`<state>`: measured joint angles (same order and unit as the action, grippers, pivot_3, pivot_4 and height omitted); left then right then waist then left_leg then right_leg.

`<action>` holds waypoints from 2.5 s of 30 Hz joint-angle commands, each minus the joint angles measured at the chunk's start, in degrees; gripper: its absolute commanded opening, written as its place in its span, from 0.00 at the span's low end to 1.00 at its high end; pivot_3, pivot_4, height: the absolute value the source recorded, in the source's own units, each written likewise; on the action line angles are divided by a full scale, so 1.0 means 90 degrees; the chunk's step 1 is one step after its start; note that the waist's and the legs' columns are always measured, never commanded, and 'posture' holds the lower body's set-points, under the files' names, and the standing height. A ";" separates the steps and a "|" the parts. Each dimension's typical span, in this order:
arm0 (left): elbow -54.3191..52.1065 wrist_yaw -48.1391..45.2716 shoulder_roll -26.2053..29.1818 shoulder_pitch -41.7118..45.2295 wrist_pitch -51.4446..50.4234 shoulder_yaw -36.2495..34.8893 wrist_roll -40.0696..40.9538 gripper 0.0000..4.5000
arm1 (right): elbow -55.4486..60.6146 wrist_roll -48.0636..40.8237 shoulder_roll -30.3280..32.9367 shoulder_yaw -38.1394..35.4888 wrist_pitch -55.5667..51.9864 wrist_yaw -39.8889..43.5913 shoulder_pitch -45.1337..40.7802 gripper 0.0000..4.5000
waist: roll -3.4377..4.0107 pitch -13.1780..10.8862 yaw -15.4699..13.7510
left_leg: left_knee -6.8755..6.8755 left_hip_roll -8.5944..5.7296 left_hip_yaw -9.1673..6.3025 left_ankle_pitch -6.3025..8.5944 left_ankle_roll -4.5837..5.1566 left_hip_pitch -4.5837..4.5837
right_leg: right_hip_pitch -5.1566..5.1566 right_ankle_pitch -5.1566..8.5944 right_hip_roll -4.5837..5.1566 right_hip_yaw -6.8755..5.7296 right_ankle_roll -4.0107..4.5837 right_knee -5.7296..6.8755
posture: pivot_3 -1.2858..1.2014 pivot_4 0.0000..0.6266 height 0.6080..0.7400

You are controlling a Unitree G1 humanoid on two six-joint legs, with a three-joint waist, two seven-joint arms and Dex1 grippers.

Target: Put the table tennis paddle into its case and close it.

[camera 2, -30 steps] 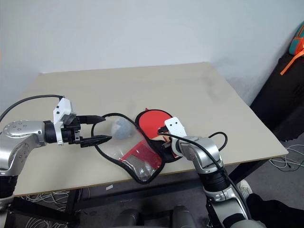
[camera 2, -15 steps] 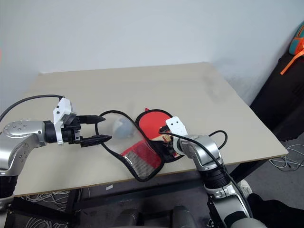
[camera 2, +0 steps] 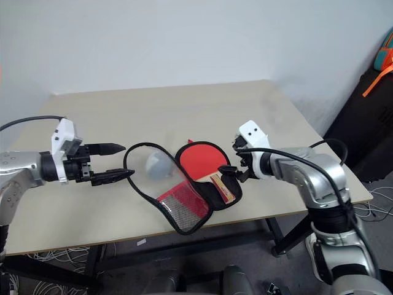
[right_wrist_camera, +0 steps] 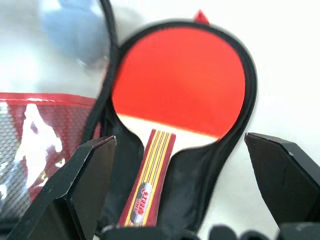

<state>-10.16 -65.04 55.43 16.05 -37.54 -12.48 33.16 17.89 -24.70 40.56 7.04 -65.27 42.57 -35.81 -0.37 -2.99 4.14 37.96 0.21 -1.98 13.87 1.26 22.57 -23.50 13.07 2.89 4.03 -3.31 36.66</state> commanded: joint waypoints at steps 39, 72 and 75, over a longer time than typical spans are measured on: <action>0.1845 0.1464 -0.3307 0.2065 0.1093 0.2508 -0.1654 0.34 | -0.1686 0.0831 0.0562 -0.0144 0.2225 0.0748 -0.0394 1.00 | -0.0016 -0.0004 -0.0211 | 0.0040 -0.0018 -0.0002 -0.0003 0.0004 0.0003 | 0.0027 -0.0013 0.0001 0.0007 -0.0016 0.0006 | 0.52 0.00 1.00; -0.0382 0.2822 -0.4165 -0.0133 -0.2445 0.2666 -0.0182 0.84 | -0.0806 0.0519 0.0119 -0.0466 0.1395 -0.0010 0.0105 1.00 | -0.0016 -0.0005 -0.0168 | 0.0037 -0.0024 -0.0004 -0.0006 0.0010 0.0001 | 0.0024 -0.0012 -0.0002 0.0024 -0.0017 0.0008 | 0.52 0.00 1.00; 0.0066 0.3119 -0.4506 0.0005 -0.2700 0.2541 -0.0176 0.84 | -0.0724 0.0470 0.0076 -0.0491 0.1320 -0.0070 0.0122 1.00 | -0.0016 -0.0005 -0.0167 | 0.0037 -0.0023 -0.0005 -0.0006 0.0010 0.0001 | 0.0024 -0.0013 -0.0003 0.0023 -0.0018 0.0009 | 0.52 0.00 1.00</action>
<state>-11.41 -38.89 15.97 14.51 -60.57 11.79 30.75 9.00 -19.86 41.37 4.97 -53.37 42.57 -33.78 -0.52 -3.03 2.64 38.30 0.00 -2.03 13.82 1.35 22.57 -23.28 12.96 2.86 4.24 -3.47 36.75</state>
